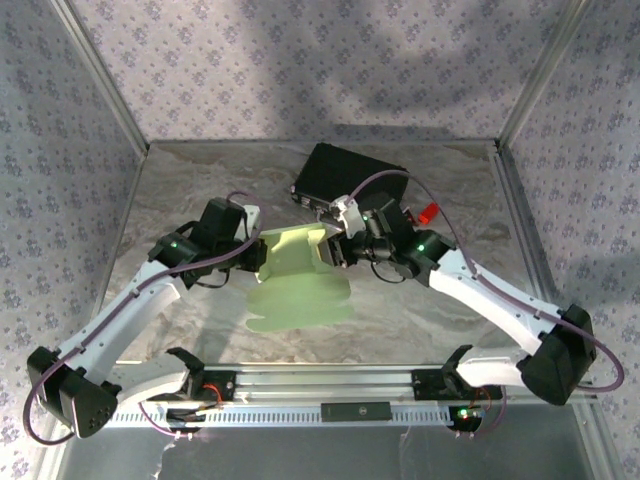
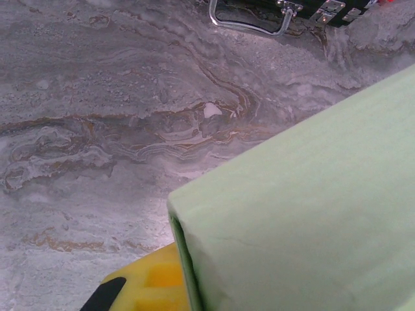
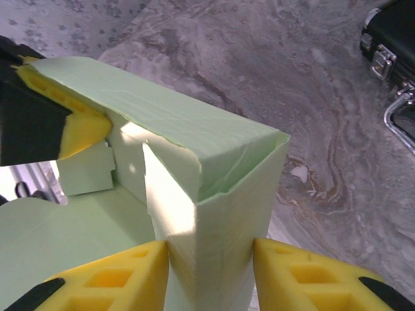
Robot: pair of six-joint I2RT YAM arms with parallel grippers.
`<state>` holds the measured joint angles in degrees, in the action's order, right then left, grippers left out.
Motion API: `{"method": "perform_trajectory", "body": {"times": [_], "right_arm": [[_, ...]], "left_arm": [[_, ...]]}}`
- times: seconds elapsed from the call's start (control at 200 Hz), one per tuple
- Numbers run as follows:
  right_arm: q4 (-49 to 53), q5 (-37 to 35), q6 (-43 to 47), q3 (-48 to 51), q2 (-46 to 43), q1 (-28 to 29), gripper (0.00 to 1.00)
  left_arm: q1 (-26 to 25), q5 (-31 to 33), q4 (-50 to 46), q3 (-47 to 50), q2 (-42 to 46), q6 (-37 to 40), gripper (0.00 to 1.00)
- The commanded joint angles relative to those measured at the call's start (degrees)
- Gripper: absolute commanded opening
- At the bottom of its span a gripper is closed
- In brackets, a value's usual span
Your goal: Fold the paper box
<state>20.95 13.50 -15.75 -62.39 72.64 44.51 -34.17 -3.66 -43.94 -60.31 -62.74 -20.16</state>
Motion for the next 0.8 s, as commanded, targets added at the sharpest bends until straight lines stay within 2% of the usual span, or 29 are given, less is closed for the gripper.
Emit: {"method": "perform_trajectory", "body": {"times": [0.0,0.5,0.795], "right_arm": [[2.28,-6.13,0.83,-2.66,1.33,1.53,0.39],[7.08,-20.62,-3.33,-9.85,8.19,8.8,0.27],[13.19,-34.64,-8.59,-16.07,14.86,13.63,0.19]], "left_arm": [[-1.38,-0.61,-0.25,-2.59,0.09,-0.23,0.0],[-3.51,1.07,0.33,-2.79,-0.17,-1.1,0.0],[-5.09,2.07,0.44,-2.96,-0.26,-1.58,0.0]]}}
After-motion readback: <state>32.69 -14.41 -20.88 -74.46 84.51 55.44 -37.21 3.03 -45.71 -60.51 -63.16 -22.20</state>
